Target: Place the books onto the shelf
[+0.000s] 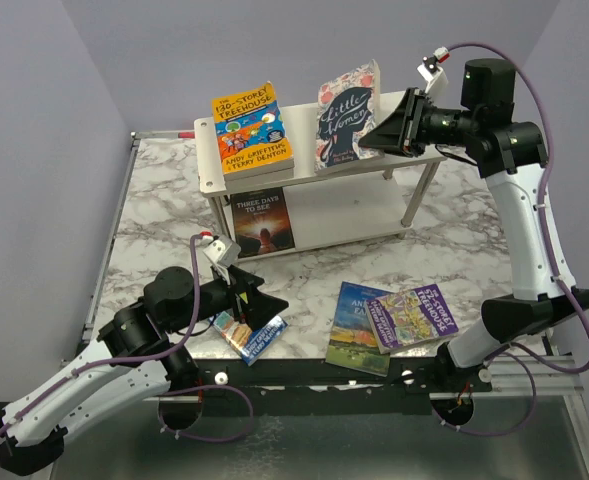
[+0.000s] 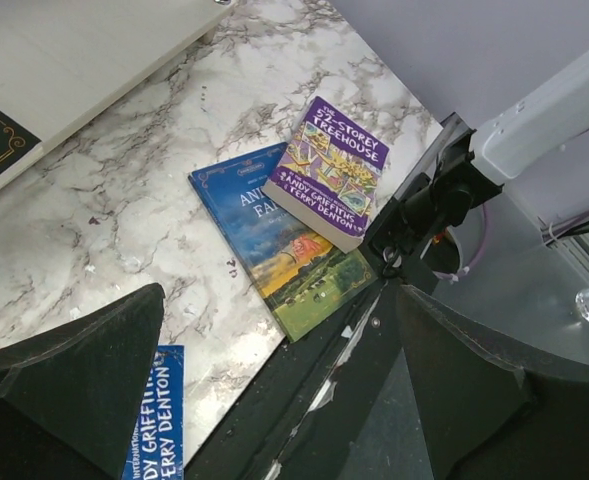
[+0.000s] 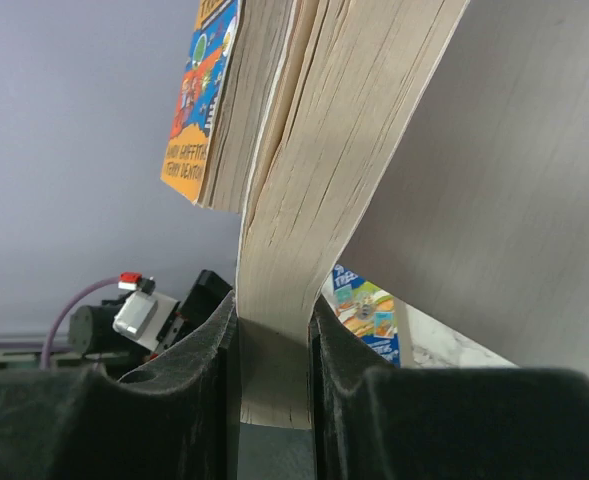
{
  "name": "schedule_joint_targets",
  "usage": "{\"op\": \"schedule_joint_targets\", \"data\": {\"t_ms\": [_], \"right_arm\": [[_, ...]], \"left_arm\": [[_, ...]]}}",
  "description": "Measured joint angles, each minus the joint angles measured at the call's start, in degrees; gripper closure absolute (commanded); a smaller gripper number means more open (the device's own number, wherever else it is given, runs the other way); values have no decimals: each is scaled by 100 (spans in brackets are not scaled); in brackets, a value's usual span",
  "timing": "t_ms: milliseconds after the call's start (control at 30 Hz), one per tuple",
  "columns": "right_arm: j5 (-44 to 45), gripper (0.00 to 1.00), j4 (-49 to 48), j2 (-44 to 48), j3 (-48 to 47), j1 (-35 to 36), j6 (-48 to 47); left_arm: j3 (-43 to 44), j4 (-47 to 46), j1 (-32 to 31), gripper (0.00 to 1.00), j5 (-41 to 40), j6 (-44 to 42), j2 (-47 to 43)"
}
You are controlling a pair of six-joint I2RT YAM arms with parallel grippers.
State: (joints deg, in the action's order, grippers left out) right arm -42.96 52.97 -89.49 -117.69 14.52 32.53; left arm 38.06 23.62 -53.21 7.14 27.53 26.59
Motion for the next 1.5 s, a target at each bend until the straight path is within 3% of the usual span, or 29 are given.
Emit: {"op": "schedule_joint_targets", "data": {"t_ms": [233,433,700,800,1200,1233,1300,1500], "right_arm": [[-1174,99,-361,-597,52,-114,247],[-1646,94,-282,-1078,-251,-111,247],[-1679,67,-50,-1268,-535,-114,55],[-1547,52,72,-1298,-612,-114,-111],[-472,29,684,-1360,-984,-114,-756],[-339,24,706,-1355,-1032,-114,-778],[-111,2,719,-1322,-1069,-114,-822],[664,0,715,-1115,-1172,-90,-975]], "left_arm": [[-76,-68,0,1,61,-15,-197],[-96,-129,0,1,105,-13,-245],[-107,-146,0,1,140,-15,-243],[-109,-166,0,1,144,-15,-245],[-114,-168,0,1,146,-15,-243],[-114,-168,0,1,146,-15,-245],[-114,-168,0,1,146,-15,-243],[-114,-170,0,1,149,-17,-243]]}}
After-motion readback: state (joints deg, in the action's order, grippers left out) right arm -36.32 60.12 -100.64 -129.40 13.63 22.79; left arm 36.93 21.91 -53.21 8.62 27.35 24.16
